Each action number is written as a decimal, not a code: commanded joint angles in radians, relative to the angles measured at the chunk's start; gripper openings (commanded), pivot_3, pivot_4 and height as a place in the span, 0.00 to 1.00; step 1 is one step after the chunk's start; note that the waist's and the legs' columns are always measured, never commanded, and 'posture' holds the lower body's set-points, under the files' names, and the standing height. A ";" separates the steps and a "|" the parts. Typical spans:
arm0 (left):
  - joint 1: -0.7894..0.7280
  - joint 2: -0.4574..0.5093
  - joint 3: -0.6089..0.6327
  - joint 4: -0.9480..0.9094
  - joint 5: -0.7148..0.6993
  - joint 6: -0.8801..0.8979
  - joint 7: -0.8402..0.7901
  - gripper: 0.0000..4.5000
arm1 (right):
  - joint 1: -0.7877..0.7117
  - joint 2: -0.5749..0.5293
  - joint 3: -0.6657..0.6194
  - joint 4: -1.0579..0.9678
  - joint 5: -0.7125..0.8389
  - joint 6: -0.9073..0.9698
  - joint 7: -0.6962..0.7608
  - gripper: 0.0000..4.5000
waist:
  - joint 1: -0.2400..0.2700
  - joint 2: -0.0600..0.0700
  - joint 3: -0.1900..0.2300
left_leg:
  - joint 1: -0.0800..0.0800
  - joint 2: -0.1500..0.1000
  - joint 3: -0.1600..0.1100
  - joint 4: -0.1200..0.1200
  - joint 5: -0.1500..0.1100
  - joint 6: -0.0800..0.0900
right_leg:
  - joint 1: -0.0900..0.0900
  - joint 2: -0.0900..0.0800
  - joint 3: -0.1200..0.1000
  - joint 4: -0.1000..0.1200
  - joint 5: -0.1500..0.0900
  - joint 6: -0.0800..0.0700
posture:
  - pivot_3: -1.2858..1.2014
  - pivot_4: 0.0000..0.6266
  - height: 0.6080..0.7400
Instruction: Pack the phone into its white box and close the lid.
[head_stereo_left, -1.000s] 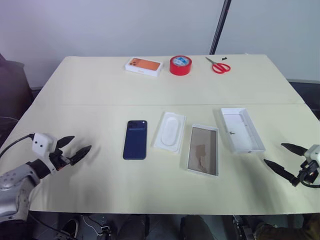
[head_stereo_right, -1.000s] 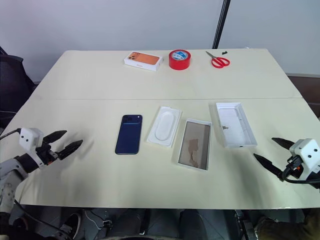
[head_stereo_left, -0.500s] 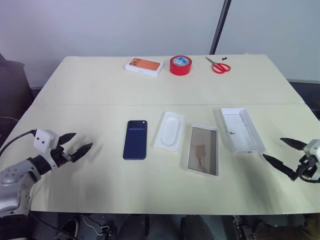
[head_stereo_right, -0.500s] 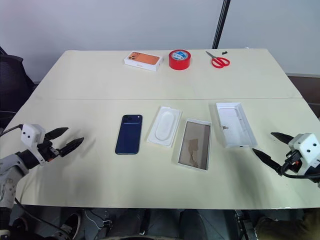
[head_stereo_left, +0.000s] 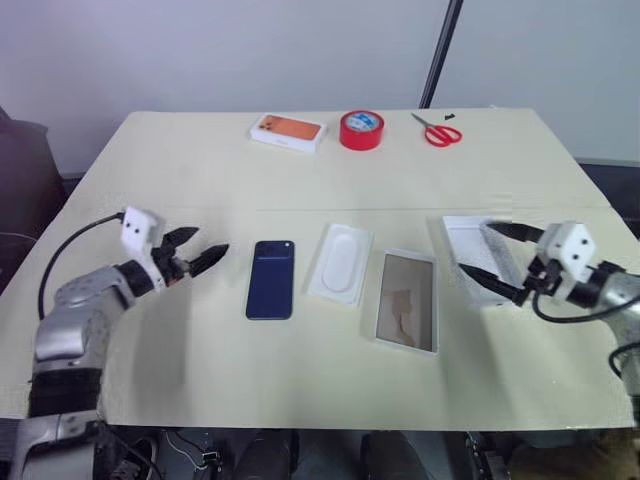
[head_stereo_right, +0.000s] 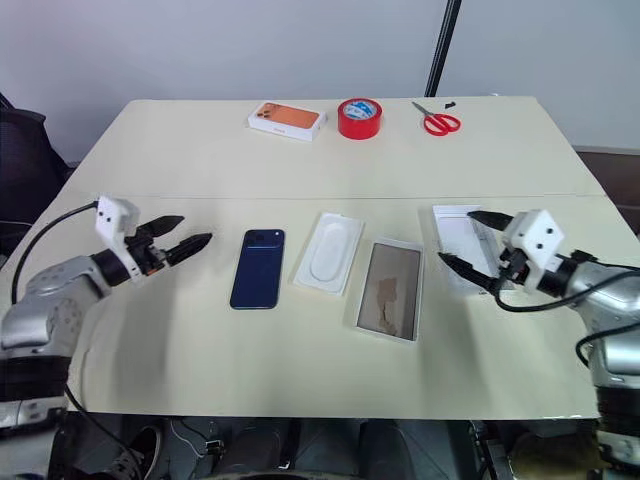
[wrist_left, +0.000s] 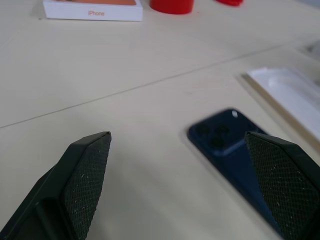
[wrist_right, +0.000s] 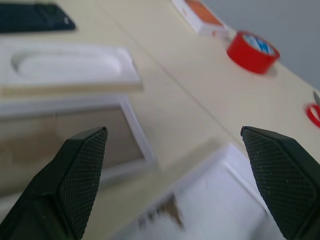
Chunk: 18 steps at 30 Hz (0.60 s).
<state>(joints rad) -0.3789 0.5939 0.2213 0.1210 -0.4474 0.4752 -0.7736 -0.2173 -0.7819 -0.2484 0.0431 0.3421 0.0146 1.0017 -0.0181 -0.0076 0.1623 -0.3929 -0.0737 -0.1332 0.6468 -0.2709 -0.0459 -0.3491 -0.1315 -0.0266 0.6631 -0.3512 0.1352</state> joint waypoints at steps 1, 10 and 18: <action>-0.120 -0.028 -0.156 -0.039 0.085 0.110 0.070 1.00 | -0.107 0.055 0.090 0.016 -0.028 -0.029 -0.004 0.99 | 0.001 0.000 0.000 | 0.000 0.000 0.000 0.000 0.001 -0.001 | 0.000 0.000 0.000 0.000 0.000 0.000 | 0.52 0.24 1.00; -0.330 -0.255 -0.156 0.070 -0.032 0.427 0.187 1.00 | -0.110 0.091 0.147 0.008 -0.053 -0.067 -0.007 0.99 | 0.000 -0.001 0.000 | -0.010 -0.001 -0.003 0.003 0.001 -0.002 | -0.007 0.000 -0.004 0.002 0.000 0.000 | 0.52 0.24 1.00; -0.377 -0.317 -0.195 0.090 -0.076 0.651 0.190 1.00 | -0.075 0.080 0.134 -0.008 -0.053 -0.076 -0.015 0.99 | -0.014 -0.001 0.000 | -0.010 -0.001 -0.002 0.003 0.001 -0.002 | -0.008 0.002 -0.003 0.002 0.000 0.000 | 0.52 0.24 1.00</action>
<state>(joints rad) -0.7323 0.2621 0.0448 0.2274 -0.5144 1.0936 -0.5727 -0.2949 -0.6904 -0.0879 0.0718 0.2877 -0.0373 0.9933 -0.0320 -0.0084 0.1626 -0.4026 -0.0747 -0.1356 0.6499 -0.2695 -0.0482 -0.3567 -0.1298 -0.0298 0.6652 -0.3511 0.1356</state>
